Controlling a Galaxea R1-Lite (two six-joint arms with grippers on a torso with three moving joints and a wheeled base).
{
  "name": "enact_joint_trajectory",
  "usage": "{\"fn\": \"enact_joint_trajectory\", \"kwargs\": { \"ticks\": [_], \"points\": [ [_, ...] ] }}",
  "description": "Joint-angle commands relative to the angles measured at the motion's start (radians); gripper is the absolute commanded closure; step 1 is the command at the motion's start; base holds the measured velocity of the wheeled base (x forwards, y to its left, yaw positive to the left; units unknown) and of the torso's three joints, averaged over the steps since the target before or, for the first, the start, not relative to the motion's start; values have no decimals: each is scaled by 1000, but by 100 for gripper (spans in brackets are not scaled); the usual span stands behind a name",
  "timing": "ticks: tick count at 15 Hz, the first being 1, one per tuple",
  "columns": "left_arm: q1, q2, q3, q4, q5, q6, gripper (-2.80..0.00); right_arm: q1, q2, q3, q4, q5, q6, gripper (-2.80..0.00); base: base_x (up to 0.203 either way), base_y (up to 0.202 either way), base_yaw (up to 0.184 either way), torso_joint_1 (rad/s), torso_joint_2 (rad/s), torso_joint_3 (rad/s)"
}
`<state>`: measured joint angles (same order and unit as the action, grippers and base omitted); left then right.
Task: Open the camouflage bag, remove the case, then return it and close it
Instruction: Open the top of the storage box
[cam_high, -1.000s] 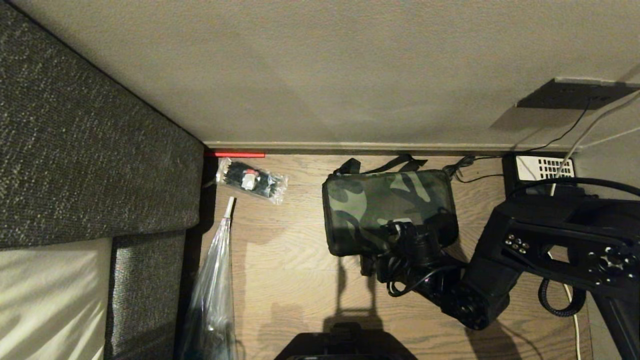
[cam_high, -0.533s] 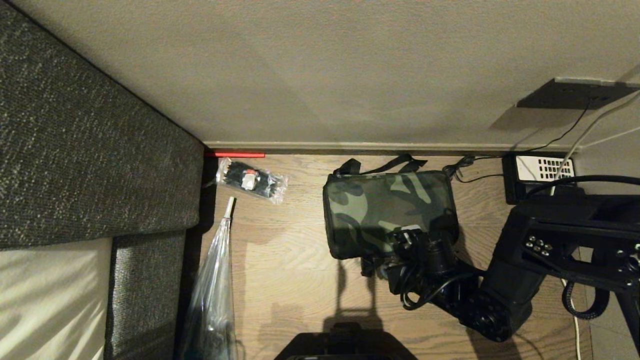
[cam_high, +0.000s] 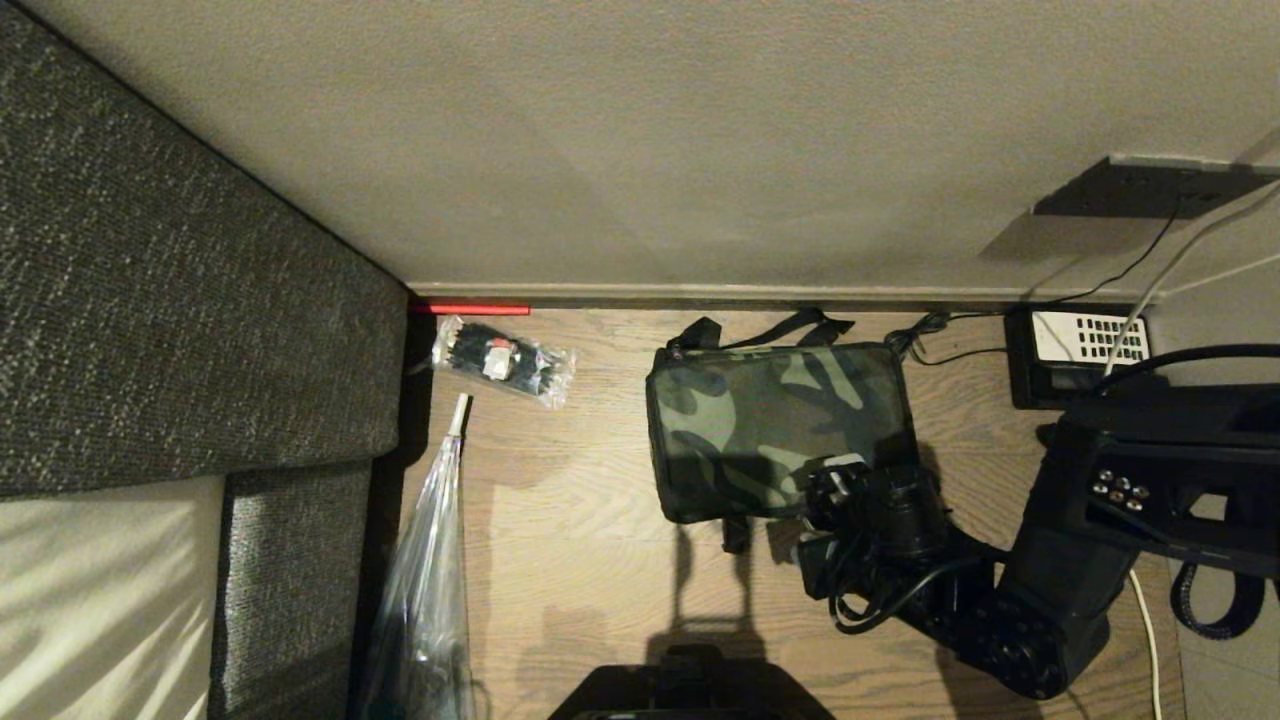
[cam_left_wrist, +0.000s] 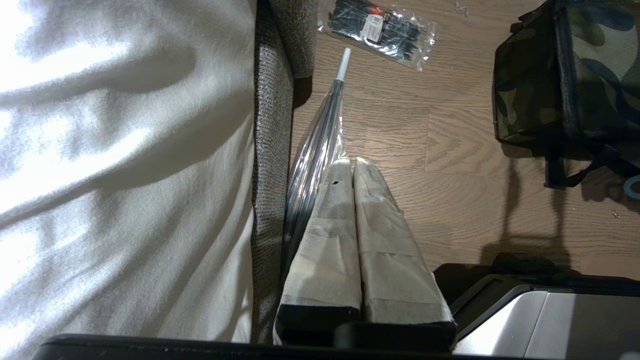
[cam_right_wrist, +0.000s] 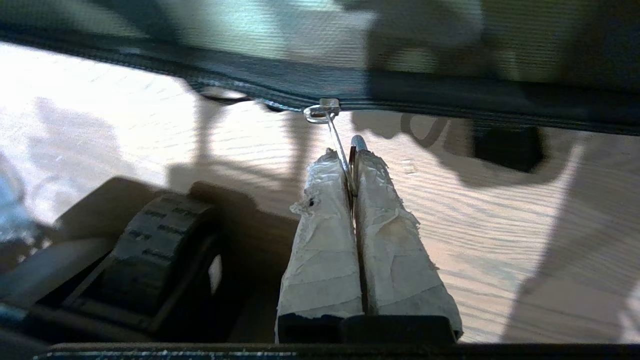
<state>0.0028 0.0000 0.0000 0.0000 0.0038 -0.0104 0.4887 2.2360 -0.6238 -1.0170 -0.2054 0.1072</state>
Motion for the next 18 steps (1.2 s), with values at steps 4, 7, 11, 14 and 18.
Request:
{"fn": "enact_joint_trajectory", "kwargs": {
  "ticks": [4, 7, 11, 14, 18],
  "points": [
    [0, 2, 0, 0, 1, 0, 0, -78, -13, 17, -8, 1, -52, 0, 0, 0, 0, 0, 0, 0],
    [0, 2, 0, 0, 1, 0, 0, -112, -32, 31, -8, 11, -61, 0, 0, 0, 0, 0, 0, 0],
    [0, 2, 0, 0, 1, 0, 0, -150, -49, 47, -6, 14, -81, 0, 0, 0, 0, 0, 0, 0],
    [0, 2, 0, 0, 1, 0, 0, -186, -52, 61, -3, 15, -104, 0, 0, 0, 0, 0, 0, 0],
    [0, 2, 0, 0, 1, 0, 0, -245, -43, 98, -5, 22, -144, 0, 0, 0, 0, 0, 0, 0]
  ]
}}
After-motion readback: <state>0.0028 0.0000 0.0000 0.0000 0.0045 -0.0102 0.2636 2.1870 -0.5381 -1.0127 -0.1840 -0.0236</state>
